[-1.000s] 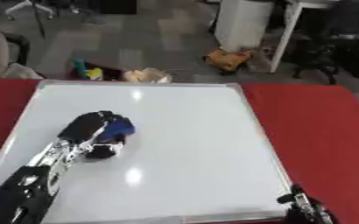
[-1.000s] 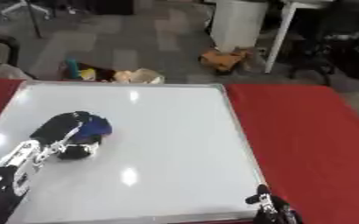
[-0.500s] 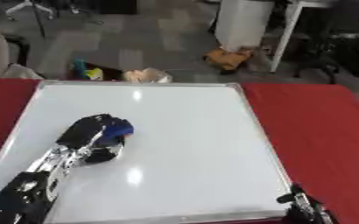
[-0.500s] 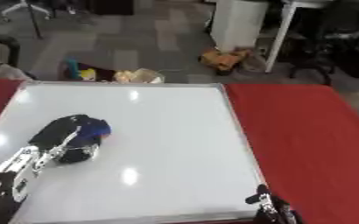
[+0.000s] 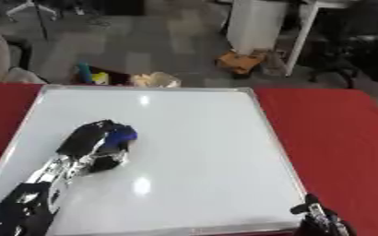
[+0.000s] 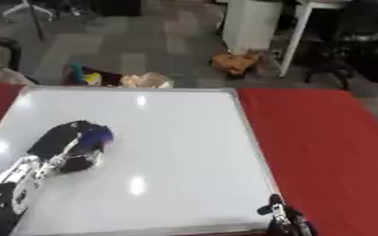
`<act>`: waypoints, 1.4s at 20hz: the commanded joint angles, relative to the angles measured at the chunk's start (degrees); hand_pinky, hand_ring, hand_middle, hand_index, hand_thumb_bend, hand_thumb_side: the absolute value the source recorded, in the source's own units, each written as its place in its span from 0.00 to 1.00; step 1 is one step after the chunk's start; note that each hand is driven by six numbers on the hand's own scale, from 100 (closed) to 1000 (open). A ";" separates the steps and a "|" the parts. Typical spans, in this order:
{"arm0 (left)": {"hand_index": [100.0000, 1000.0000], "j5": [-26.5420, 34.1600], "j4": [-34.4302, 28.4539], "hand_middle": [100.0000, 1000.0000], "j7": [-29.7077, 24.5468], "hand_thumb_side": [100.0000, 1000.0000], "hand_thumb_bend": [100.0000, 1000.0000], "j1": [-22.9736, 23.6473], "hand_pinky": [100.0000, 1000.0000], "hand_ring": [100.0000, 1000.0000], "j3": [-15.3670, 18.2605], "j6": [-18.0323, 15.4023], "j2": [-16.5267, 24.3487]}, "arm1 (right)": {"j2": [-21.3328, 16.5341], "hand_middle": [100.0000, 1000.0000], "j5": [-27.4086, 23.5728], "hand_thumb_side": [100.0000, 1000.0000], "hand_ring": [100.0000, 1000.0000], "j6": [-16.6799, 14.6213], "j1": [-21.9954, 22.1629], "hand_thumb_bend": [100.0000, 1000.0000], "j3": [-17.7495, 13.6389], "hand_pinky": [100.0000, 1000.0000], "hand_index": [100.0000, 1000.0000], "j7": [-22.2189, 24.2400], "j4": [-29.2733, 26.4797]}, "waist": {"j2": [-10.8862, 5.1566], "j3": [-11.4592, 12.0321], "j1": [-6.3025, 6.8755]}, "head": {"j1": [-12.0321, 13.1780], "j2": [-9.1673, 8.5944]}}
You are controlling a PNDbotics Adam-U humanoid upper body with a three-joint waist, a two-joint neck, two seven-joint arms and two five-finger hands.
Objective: Wipe the whiteboard clean with a brush.
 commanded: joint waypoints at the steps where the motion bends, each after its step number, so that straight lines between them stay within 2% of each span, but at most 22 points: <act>1: 0.85 -0.79 5.16 0.68 0.88 0.51 0.00 0.95 0.67 0.73 1.73 3.08 2.49 | -0.47 0.00 0.30 0.80 0.16 0.00 -0.30 0.00 -0.21 0.27 0.49 -0.06 -0.89 | 0.15 0.03 -0.12 | 0.08 -0.63; 6: 0.86 0.81 5.60 0.68 1.33 0.52 0.00 0.98 0.66 0.73 2.82 5.99 3.89 | -0.48 0.00 0.34 0.80 0.16 0.03 -0.23 0.00 -0.24 0.27 0.49 -0.08 -0.91 | 0.14 0.14 -0.15 | 0.06 -0.71; 13: 0.86 1.64 5.75 0.67 1.04 0.55 0.00 1.49 0.66 0.73 2.56 6.25 3.42 | -0.45 0.00 0.33 0.80 0.16 0.04 -0.24 0.00 -0.24 0.27 0.49 -0.04 -1.00 | 0.12 0.12 -0.26 | 0.10 -0.80; 17: 0.86 2.12 5.40 0.67 0.11 0.58 0.00 1.28 0.66 0.73 1.87 5.40 2.22 | -0.41 0.00 0.33 0.80 0.16 0.07 -0.21 0.00 -0.19 0.27 0.49 -0.02 -1.04 | 0.12 -0.04 -0.32 | 0.21 -0.82; 28: 0.87 1.39 1.08 0.67 -3.24 0.61 0.00 -0.09 0.65 0.74 -2.43 0.12 -2.63 | -0.28 0.00 0.20 0.80 0.16 0.09 -0.26 0.00 -0.05 0.27 0.49 0.11 -1.08 | 0.16 -0.54 -0.48 | 0.51 -0.75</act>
